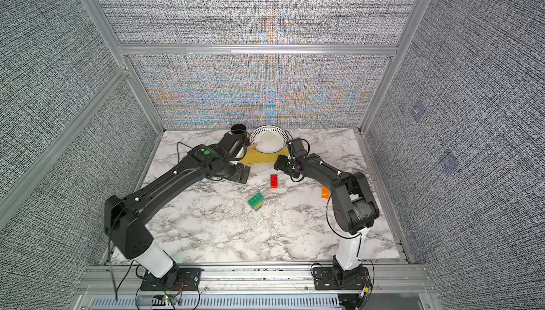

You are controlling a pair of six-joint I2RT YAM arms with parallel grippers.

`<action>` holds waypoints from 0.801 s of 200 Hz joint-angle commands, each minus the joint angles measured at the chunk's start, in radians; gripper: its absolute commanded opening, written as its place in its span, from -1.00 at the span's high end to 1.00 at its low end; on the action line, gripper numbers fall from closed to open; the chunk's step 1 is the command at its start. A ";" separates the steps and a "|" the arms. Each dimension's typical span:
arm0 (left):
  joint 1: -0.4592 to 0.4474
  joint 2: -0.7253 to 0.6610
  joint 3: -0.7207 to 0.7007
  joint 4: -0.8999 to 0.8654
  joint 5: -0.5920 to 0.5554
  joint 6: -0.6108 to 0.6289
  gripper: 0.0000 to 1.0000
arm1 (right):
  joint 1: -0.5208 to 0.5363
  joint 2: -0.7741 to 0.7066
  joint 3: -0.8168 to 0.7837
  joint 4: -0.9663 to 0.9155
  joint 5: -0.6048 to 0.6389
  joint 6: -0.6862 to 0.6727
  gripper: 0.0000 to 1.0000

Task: Assemble an ice cream with lego
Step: Move the lego brick at the center of the board, then pick up the lego brick from the center of the board.

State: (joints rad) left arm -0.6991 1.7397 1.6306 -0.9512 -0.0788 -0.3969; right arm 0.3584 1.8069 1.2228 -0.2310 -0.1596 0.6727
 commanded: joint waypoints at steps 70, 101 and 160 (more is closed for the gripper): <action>-0.103 0.594 0.623 -0.223 0.113 -0.156 -0.81 | -0.130 -0.274 -0.466 0.342 0.195 0.050 -0.44; -0.120 0.735 0.777 -0.283 0.089 -0.174 -0.73 | -0.142 -0.301 -0.512 0.383 0.207 0.066 -0.43; -0.120 0.853 0.860 -0.294 0.077 -0.186 -0.49 | -0.163 -0.305 -0.528 0.388 0.207 0.080 -0.42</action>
State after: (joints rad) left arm -0.8181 2.5706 2.4779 -1.2163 0.0174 -0.5758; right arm 0.1986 1.5013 0.6930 0.1303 0.0433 0.7464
